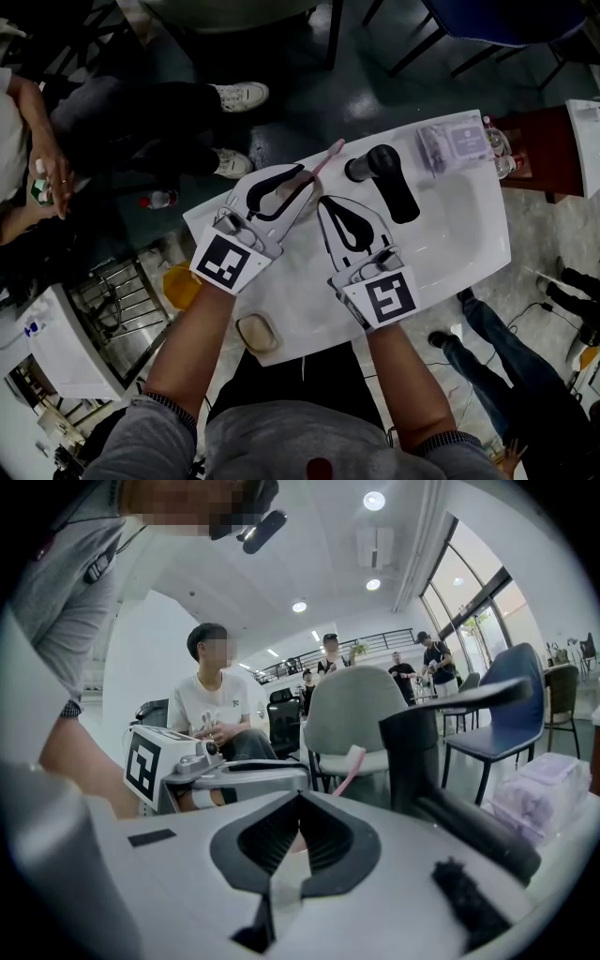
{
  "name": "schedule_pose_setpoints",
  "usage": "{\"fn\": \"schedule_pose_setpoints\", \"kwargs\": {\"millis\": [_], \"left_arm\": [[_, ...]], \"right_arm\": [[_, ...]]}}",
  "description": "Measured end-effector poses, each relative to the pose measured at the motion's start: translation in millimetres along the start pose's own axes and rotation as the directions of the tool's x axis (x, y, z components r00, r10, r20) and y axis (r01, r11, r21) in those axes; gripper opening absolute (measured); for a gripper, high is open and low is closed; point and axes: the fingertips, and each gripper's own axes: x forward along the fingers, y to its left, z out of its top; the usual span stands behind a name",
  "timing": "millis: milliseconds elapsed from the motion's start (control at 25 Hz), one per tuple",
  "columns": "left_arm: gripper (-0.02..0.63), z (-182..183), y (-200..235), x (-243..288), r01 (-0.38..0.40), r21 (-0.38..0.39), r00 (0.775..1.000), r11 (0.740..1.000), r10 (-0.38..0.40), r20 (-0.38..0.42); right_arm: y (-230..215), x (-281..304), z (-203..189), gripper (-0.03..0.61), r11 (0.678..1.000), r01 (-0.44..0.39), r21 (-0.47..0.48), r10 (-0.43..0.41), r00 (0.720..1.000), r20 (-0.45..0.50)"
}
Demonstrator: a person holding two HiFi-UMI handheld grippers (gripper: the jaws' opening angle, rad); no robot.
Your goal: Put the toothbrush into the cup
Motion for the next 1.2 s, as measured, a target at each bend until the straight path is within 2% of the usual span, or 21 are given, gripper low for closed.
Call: {"fn": "schedule_pose_setpoints", "kwargs": {"millis": [200,400,680,800,1200], "left_arm": [[0.074,6.9,-2.3,-3.0,-0.001,0.012,1.000,1.000,0.001,0.008],[0.009,17.4,-6.8,-15.6,-0.014,0.016,1.000,1.000,0.013,0.018],[0.008,53.8,-31.3,-47.2,-0.018,0.015,1.000,1.000,0.018,0.018],[0.008,72.6,-45.7,-64.7,-0.018,0.012,1.000,1.000,0.018,0.013],[0.008,132.8,-99.1,-116.5,-0.037,-0.002,0.999,0.999,0.037,0.020]], "right_arm": [[-3.0,-1.2,3.1,0.012,1.000,0.000,-0.027,0.000,1.000,0.000],[-1.4,-4.3,16.5,0.012,0.999,-0.005,-0.043,0.006,1.000,0.019],[13.4,-24.3,55.7,0.012,0.995,-0.041,-0.089,0.045,0.998,0.051],[26.1,-40.4,77.9,0.012,0.993,-0.063,-0.101,0.072,0.994,0.087],[90.9,-103.0,130.1,0.012,0.975,-0.164,-0.149,0.176,0.981,0.076]]}}
